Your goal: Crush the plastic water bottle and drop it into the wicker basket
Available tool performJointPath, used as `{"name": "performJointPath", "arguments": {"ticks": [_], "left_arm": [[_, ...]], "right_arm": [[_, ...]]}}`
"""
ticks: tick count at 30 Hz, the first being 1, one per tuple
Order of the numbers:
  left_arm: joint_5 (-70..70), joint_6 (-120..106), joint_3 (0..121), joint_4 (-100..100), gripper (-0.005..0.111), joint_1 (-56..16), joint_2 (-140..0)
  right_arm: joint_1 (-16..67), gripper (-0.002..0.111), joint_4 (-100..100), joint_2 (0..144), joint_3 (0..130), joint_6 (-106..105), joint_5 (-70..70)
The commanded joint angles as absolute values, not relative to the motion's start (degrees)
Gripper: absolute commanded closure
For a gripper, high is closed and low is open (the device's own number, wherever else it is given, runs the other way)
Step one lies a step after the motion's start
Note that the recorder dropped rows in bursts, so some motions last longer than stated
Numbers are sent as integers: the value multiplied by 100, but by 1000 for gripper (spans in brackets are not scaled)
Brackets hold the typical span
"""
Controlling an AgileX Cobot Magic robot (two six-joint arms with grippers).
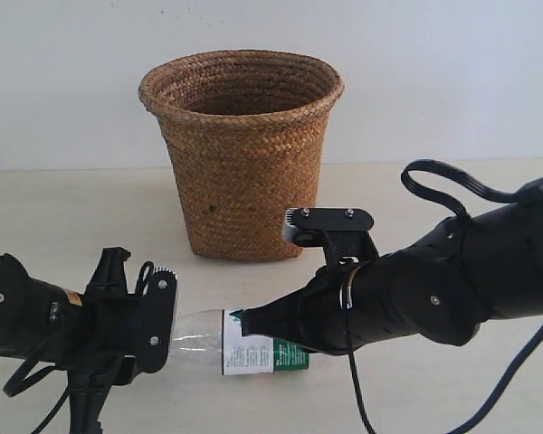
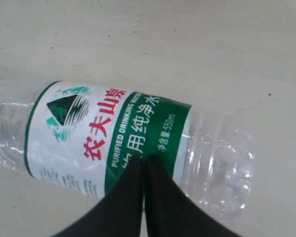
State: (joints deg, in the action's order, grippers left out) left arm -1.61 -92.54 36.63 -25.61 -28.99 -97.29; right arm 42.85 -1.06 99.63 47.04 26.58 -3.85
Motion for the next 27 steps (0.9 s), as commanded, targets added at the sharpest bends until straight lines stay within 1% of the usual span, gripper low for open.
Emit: {"name": "performJointPath", "arguments": {"ticks": [1,27], "left_arm": [[-153,-9216,3677,-2611,103,-2927,-9740],[-144,-9216,3677,-2611,103,-2927,-9740]], "right_arm": [[4252,107,-97,10192,4698,2605,-425],[4252,107,-97,11056,4698,2639,-321]]}}
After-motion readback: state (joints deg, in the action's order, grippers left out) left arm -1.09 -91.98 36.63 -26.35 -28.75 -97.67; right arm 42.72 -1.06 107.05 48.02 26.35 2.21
